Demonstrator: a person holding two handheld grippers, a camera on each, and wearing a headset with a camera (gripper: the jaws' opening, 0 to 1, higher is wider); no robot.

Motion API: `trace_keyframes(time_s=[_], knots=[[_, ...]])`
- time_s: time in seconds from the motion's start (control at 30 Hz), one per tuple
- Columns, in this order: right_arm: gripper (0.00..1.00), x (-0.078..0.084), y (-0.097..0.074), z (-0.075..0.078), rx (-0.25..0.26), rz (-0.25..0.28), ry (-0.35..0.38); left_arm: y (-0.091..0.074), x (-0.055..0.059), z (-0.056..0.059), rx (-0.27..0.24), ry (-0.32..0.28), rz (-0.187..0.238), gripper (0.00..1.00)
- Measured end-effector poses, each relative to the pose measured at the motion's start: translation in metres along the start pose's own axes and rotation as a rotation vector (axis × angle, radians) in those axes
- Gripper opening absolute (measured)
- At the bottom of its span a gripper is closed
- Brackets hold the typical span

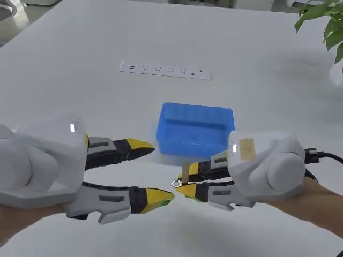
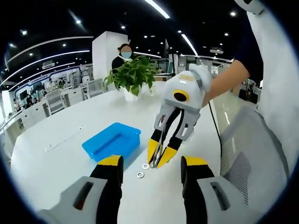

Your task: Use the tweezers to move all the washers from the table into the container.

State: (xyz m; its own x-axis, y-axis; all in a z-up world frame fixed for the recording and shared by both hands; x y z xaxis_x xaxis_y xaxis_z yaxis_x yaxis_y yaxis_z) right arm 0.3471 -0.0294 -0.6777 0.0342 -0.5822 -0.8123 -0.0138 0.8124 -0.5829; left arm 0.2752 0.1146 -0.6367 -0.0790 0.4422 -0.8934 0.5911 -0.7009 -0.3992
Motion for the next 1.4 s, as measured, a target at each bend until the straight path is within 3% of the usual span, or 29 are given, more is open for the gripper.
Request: trace_keyframes(time_s=[0.37,0.6,0.73,0.9,1.17,1.4], knots=[[0.1,-0.029,-0.017,0.003,0.03,0.031,-0.02,-0.024,0.012,0.014,-0.098,-0.085,0.018,0.79],[0.1,-0.046,-0.022,0.01,0.043,0.046,-0.037,-0.03,0.019,0.019,-0.129,-0.121,0.045,0.91],[0.1,-0.057,-0.028,0.023,0.057,0.062,-0.042,-0.029,0.023,0.021,-0.134,-0.132,0.056,0.99],[0.1,-0.064,-0.032,0.046,0.095,0.069,-0.054,-0.029,0.029,0.02,-0.151,-0.142,0.061,0.99],[0.1,-0.057,-0.025,0.092,0.145,0.073,-0.005,-0.029,0.037,0.014,-0.147,-0.153,0.055,1.0],[0.1,-0.025,0.0,0.122,0.154,0.031,0.063,-0.029,0.045,0.007,-0.162,-0.176,0.042,1.0]])
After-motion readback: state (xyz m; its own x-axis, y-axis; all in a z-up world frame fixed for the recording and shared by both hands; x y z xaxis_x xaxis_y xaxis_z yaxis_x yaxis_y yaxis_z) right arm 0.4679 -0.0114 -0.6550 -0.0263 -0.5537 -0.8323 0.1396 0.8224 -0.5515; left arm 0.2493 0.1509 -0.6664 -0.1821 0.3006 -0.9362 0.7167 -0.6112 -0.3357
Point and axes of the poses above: the centre of the closed fingertips' face, and the gripper's own axes: y roughly forward along the fingers, z roughly to its right, x roughly out of its underside, the point moved 9 cm from there along -y, roughly backward along the fingers, and after that the axes turned 11 degrees about y, right-handed, at the moved point
